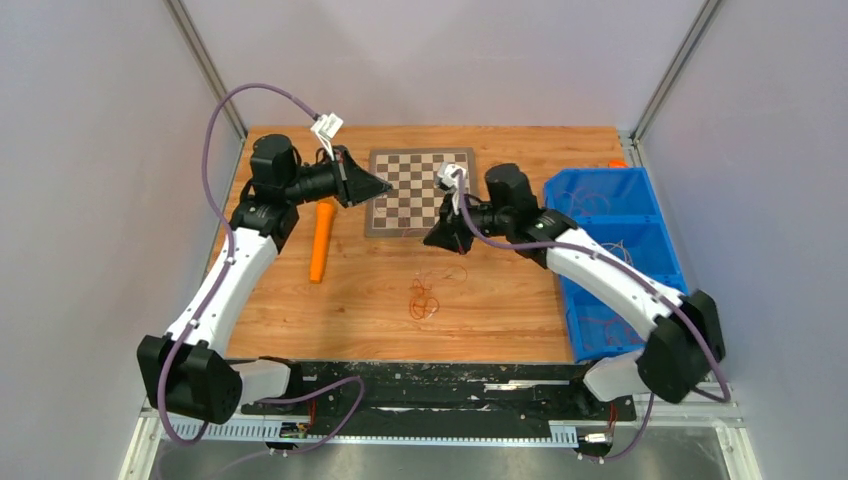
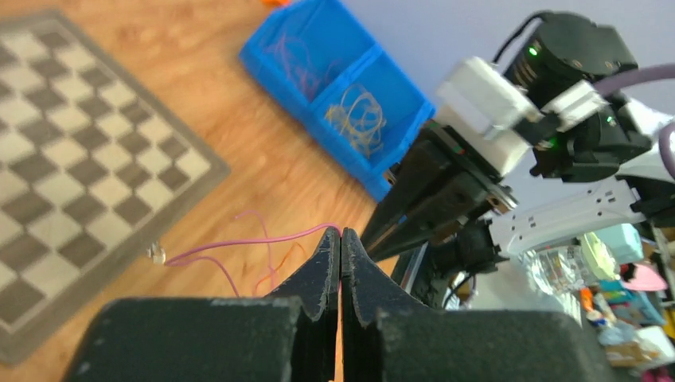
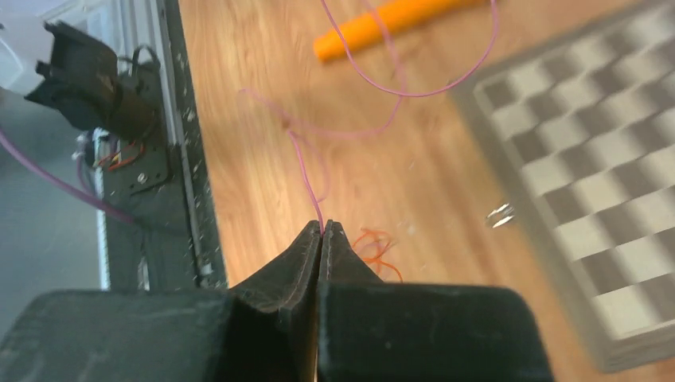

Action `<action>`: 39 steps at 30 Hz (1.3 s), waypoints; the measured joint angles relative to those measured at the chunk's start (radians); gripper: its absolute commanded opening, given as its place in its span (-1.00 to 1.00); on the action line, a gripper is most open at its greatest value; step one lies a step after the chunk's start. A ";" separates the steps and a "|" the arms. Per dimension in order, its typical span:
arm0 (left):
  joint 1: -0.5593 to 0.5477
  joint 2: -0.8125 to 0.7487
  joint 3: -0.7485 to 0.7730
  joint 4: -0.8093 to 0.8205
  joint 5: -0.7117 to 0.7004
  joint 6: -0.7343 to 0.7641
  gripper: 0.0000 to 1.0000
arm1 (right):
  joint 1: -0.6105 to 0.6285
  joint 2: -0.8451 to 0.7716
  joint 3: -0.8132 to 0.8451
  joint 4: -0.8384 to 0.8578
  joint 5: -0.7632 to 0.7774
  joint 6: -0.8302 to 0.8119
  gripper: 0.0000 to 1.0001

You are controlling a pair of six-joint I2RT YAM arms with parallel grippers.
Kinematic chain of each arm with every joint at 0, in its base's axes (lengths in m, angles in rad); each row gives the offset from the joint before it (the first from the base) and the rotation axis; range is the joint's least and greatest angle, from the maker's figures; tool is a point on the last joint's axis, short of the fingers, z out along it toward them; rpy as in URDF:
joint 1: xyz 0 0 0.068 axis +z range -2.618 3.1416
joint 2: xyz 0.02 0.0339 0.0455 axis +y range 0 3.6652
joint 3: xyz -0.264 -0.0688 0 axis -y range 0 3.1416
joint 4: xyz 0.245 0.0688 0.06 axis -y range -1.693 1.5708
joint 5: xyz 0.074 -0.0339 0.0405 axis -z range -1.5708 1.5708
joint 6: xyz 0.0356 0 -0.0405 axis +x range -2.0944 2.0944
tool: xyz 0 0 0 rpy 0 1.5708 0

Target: Untangle the cables

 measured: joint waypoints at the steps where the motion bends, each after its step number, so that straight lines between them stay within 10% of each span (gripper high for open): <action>1: 0.000 0.010 -0.010 -0.026 -0.001 0.012 -1.00 | -0.005 0.058 0.008 -0.051 -0.007 -0.001 -1.00; 8: 0.001 -0.026 -0.111 -0.014 0.006 -0.010 -1.00 | -0.014 0.068 0.486 -0.085 -0.024 0.005 -1.00; 15: 0.001 -0.043 -0.111 -0.027 0.016 0.026 -1.00 | 0.001 -0.126 0.194 -0.039 -0.109 -0.087 -1.00; 21: 0.001 -0.037 -0.111 -0.051 0.016 0.045 -1.00 | -0.029 0.151 0.444 -0.217 -0.091 -0.040 -1.00; 39: -0.004 -0.035 -0.090 -0.051 0.054 0.105 -1.00 | -0.056 -0.049 0.590 -0.027 -0.006 -0.018 -1.00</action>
